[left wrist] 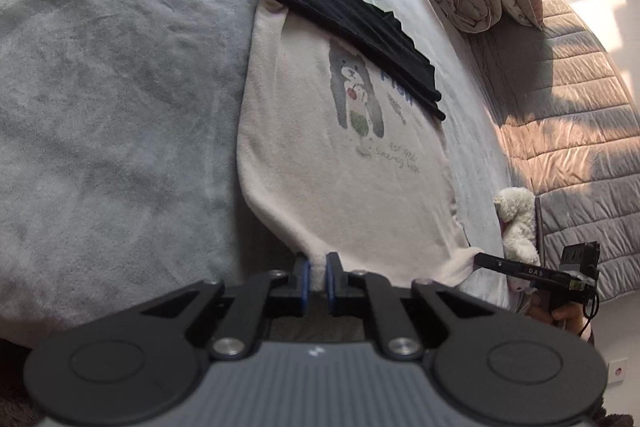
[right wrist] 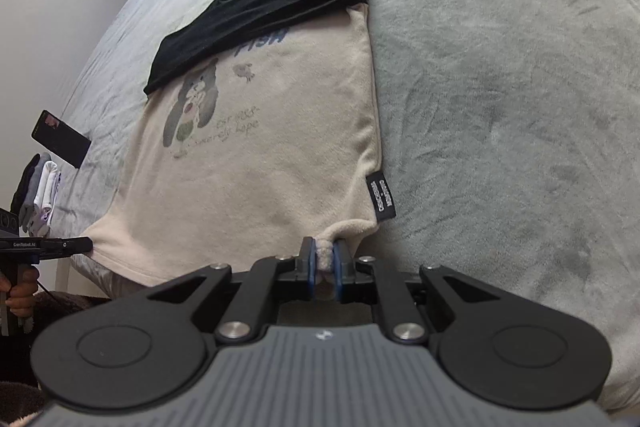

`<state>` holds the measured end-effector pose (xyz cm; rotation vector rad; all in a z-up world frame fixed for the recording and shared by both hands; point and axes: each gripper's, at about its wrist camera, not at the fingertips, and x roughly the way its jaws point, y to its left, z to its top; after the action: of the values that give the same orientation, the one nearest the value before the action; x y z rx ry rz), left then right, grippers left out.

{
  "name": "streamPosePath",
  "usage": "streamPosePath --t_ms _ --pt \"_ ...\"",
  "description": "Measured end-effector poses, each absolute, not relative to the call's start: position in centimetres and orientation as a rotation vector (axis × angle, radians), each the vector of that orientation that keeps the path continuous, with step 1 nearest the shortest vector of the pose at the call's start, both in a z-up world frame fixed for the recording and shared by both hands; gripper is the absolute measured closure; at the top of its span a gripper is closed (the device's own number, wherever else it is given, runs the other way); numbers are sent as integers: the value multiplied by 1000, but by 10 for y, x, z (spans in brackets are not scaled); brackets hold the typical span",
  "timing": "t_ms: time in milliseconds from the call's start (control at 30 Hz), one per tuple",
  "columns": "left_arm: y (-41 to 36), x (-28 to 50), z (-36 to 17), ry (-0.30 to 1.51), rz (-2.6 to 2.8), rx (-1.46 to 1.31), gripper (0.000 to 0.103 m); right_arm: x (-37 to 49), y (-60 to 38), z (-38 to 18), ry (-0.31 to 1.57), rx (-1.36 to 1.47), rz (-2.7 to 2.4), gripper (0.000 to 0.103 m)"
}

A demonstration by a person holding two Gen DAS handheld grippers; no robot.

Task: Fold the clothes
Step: 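Lift the beige hem with both grippers and fold it toward the black fold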

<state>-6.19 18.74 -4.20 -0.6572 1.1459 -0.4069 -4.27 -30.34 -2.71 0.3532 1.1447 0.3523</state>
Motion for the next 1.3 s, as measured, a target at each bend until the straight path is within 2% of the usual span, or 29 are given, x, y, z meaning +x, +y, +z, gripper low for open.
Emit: streamPosePath --t_ms 367,900,1300 --pt "192 -10 -34 1081 -303 -704 95 11 -300 -11 1046 390 319 91" --pt "196 69 -61 1057 -200 -786 95 87 -308 -46 1007 516 223 91" --pt "203 85 -85 1027 -217 -882 95 101 -325 -68 934 654 242 89"
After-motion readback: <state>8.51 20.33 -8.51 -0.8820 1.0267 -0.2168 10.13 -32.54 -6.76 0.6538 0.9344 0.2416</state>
